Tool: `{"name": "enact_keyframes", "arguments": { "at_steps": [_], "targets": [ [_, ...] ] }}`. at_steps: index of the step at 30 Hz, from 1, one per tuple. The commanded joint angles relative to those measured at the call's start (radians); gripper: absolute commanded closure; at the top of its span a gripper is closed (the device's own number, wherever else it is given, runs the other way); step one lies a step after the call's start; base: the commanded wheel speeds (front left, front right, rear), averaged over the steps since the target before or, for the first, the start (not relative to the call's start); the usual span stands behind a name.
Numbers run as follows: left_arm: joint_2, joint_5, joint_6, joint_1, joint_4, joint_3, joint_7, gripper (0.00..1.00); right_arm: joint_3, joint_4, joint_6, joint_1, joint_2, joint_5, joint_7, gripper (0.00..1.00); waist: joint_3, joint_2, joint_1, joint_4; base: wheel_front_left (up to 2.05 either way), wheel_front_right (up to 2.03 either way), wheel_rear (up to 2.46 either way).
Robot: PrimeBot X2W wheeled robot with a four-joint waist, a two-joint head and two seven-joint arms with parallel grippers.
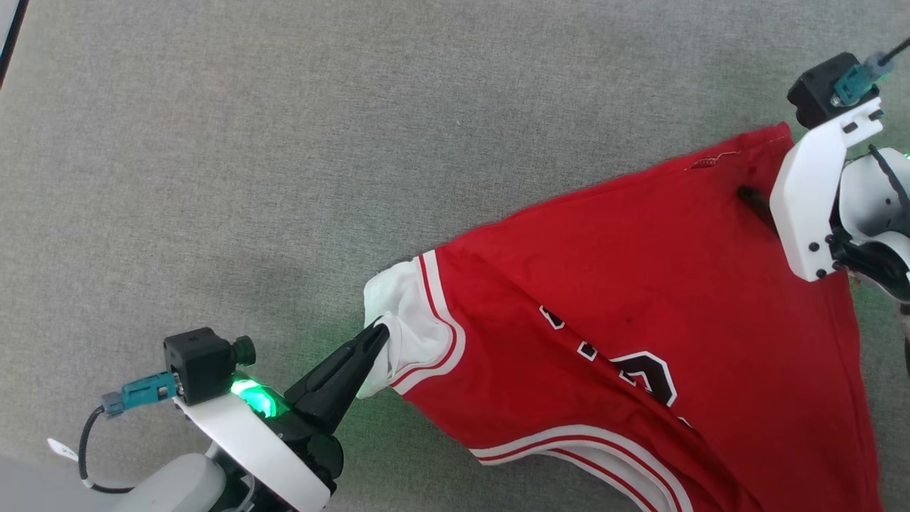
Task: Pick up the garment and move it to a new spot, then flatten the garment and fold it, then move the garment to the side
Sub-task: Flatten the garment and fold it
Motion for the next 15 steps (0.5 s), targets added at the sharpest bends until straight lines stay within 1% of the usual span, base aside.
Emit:
{"name": "enact_keyframes", "arguments": {
  "at_steps": [1, 2, 3, 4, 7, 9, 12, 15],
  "targets": [
    [-0.005, -0.003, 0.003, -0.010, 0.008, 0.001, -0.005, 1.00, 0.047, 0.052, 0.000, 0.024, 0.001, 0.031, 0.011, 0.00, 0.001, -0.0001, 0.0000, -0.001, 0.00, 0.00, 0.00],
    [-0.006, -0.003, 0.003, -0.012, 0.012, 0.000, -0.005, 1.00, 0.063, 0.064, 0.000, 0.024, -0.001, 0.044, 0.013, 0.58, 0.000, -0.0001, 0.0000, -0.003, 0.00, 0.00, 0.00],
    [-0.007, -0.004, 0.003, -0.016, 0.016, -0.003, -0.005, 1.00, 0.073, 0.074, 0.000, 0.018, -0.004, 0.056, 0.004, 0.96, -0.002, -0.0001, 0.0000, -0.005, 0.00, 0.00, 0.00],
    [-0.011, -0.009, 0.003, -0.022, 0.019, -0.005, -0.005, 1.00, 0.078, 0.086, 0.000, 0.011, -0.003, 0.068, -0.009, 1.00, -0.007, -0.0001, 0.0000, -0.009, 0.00, 0.00, 0.00],
    [-0.004, -0.008, 0.003, -0.048, 0.044, 0.002, -0.005, 1.00, 0.067, 0.107, -0.001, -0.025, 0.003, 0.079, -0.077, 1.00, -0.025, -0.0001, 0.0000, -0.022, 0.00, 0.00, 0.00],
    [-0.018, -0.016, 0.003, -0.071, 0.055, 0.048, -0.005, 1.00, 0.052, 0.125, -0.002, -0.060, 0.011, 0.078, -0.129, 1.00, -0.039, -0.0001, 0.0000, -0.035, 0.00, 0.00, 0.00],
    [-0.019, -0.054, 0.003, -0.099, 0.072, 0.103, -0.005, 1.00, 0.018, 0.166, -0.001, -0.120, 0.046, 0.066, -0.219, 1.00, -0.058, -0.0001, 0.0000, -0.065, 0.00, 0.00, 0.00],
    [0.006, -0.093, 0.003, -0.179, 0.109, 0.112, -0.006, 1.00, -0.041, 0.230, -0.001, -0.189, 0.088, 0.042, -0.320, 1.00, -0.063, -0.0001, 0.0000, -0.094, 0.00, 0.00, 0.00]
  ]
}}
